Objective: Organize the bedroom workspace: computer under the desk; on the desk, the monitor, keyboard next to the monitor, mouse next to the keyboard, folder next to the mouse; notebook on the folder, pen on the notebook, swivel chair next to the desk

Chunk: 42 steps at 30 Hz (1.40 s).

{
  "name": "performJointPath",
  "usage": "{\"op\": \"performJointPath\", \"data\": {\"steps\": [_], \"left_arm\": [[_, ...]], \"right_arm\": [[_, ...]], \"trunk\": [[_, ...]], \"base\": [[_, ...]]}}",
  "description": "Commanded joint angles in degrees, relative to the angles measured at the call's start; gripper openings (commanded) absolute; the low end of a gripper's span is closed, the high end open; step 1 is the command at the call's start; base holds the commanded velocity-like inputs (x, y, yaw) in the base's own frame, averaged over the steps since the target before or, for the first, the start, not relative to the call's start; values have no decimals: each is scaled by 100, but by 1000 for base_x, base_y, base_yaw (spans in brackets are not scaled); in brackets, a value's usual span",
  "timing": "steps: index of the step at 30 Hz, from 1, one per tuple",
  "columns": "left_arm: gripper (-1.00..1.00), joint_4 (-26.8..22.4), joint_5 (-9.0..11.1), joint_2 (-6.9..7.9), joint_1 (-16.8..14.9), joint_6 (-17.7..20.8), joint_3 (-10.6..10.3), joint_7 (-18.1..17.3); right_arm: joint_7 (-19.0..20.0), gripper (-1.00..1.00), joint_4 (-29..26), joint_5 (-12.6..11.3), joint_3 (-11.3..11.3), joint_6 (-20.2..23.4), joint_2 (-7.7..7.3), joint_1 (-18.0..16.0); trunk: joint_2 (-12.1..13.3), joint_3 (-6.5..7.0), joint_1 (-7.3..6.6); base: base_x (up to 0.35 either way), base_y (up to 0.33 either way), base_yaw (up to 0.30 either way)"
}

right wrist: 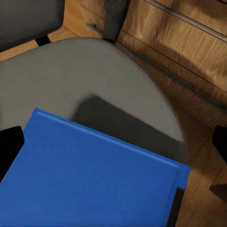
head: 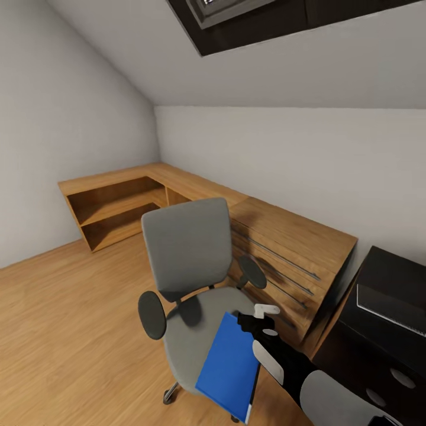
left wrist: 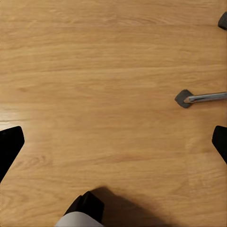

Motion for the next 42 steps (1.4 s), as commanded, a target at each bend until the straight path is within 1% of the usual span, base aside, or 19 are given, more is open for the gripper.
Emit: {"op": "performJointPath", "data": {"steps": [1, 5, 12, 23, 31, 42], "left_arm": [[100, -8, 58, 12, -2, -39, -47, 47], [100, -8, 53, 10, 0, -37, -47, 47], [100, -7, 52, 9, 1, -36, -47, 47], [100, -7, 51, 8, 0, -40, -47, 47], [100, -6, 65, 16, -1, -37, -47, 47], [100, -7, 61, 15, 1, -36, -47, 47]], "right_arm": [[-49, 100, -11, -21, 35, 25, -3, -6], [-48, 100, -11, -25, 36, 30, 3, -6], [-48, 100, -11, -21, 35, 27, -3, -7], [-46, 100, -11, -25, 27, 21, -4, -6], [-51, 100, -184, -39, 3, 28, -4, -6], [-56, 100, -259, -39, -6, 13, -4, -6]], "trunk": [[-3, -5, 0], [-3, -5, 0], [-3, -5, 0], [-3, -1, 0], [-3, 31, 0], [-3, 90, 0]], "base": [[-17, 0, -1], [-156, 0, -1], [-271, 37, 0], [-219, 251, -14], [-173, 216, -177], [-48, 44, -234]]}}
